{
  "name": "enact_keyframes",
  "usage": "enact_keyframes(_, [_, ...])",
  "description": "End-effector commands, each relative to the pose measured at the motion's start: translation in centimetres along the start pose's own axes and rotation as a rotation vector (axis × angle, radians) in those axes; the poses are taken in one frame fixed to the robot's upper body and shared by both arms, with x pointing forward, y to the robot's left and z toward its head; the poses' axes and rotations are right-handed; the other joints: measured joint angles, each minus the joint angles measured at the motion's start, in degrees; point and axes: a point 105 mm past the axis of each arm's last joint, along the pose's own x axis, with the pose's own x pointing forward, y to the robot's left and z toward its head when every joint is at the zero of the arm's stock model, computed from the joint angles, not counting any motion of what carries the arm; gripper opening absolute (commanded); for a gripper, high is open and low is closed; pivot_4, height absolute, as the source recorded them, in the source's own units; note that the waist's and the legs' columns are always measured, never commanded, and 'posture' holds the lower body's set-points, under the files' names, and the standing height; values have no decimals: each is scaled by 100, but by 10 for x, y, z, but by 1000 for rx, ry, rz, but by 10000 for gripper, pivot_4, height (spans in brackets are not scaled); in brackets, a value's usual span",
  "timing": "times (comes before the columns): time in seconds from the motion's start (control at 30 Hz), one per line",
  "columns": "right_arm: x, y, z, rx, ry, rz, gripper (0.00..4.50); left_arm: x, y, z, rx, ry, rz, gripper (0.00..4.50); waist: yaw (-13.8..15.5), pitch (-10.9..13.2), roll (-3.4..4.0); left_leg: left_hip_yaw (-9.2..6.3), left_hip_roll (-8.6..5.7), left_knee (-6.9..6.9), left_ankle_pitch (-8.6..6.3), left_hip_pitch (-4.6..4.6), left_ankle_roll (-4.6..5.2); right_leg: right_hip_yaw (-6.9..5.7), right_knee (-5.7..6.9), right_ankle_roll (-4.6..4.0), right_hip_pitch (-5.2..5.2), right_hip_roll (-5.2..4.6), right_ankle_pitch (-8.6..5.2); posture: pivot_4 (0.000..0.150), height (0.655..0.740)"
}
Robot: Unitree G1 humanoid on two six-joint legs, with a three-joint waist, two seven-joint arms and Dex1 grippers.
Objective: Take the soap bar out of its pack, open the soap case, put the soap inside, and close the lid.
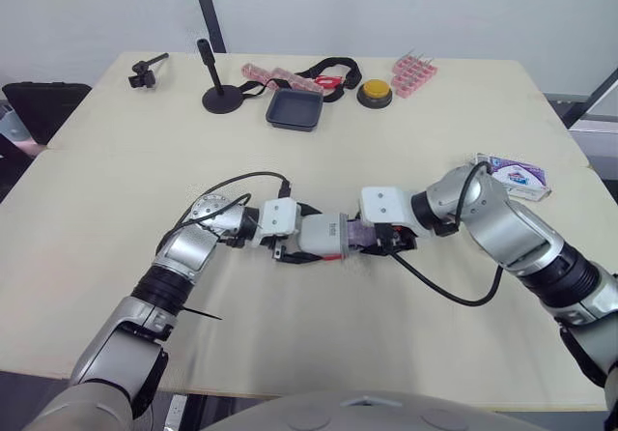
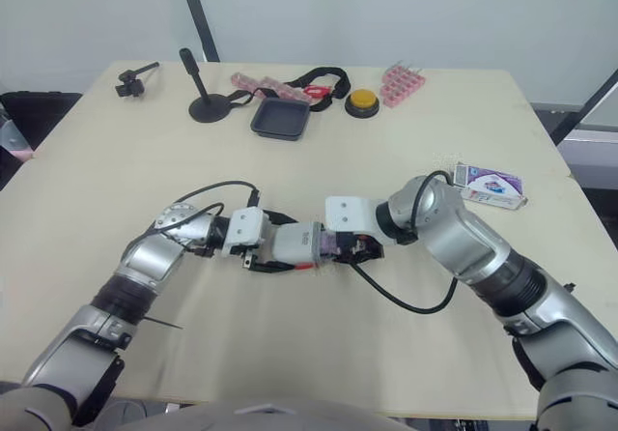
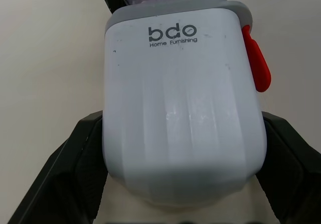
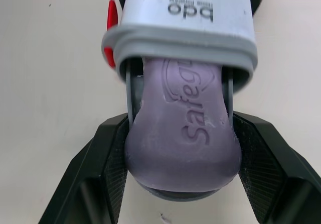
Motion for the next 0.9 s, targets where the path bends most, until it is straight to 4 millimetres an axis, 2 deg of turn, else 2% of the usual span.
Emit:
enact_keyframes(0.03, [-4,-2,16,-75,-22,-4,25481,4,3,5,19,-9,9,34811,-1,0,0,0,0,0,0,0,0,0,1,0,0,0,0,1500,7400])
enact_keyframes(0.2, [-5,-4,20,-122,-39,-16,25481,5,2,5,21,-15,7,34811,1,0,0,0,1,0,0,0,0,0,1,0,0,0,0,1500,7400])
enact_keyframes(0.27, [-7,-5,24,-122,-70,-27,35792,4,2,6,20,-17,9,34811,1,0,0,0,1,0,0,0,0,0,1,0,-1,0,0,1500,7400])
enact_keyframes(0.37, [-10,-8,29,-99,-102,-43,44851,4,3,8,18,-30,19,34811,-1,0,0,0,1,0,0,0,0,0,1,0,-1,1,0,1500,7400])
enact_keyframes(0.53, [-24,-14,25,-70,-114,-85,44851,2,4,9,22,-41,30,34811,30,0,0,0,0,1,0,-2,0,-1,0,0,0,-1,0,1500,7400])
enact_keyframes(0.63, [-37,-23,9,-35,-74,-144,44851,-1,2,6,19,-34,31,34811,34,1,1,0,0,1,0,-3,0,-1,0,0,-1,-1,0,1500,7400])
enact_keyframes(0.73, [-45,-22,-10,-28,-21,-159,44851,-3,2,4,17,-27,32,34811,42,1,1,0,-1,2,0,-5,1,-2,-1,0,0,-3,0,1500,7400])
enact_keyframes(0.9, [-48,-18,-22,-2,3,-146,44851,-3,1,3,15,-24,31,34811,9,2,3,0,1,1,0,-3,0,-1,-1,0,0,0,0,1500,7400])
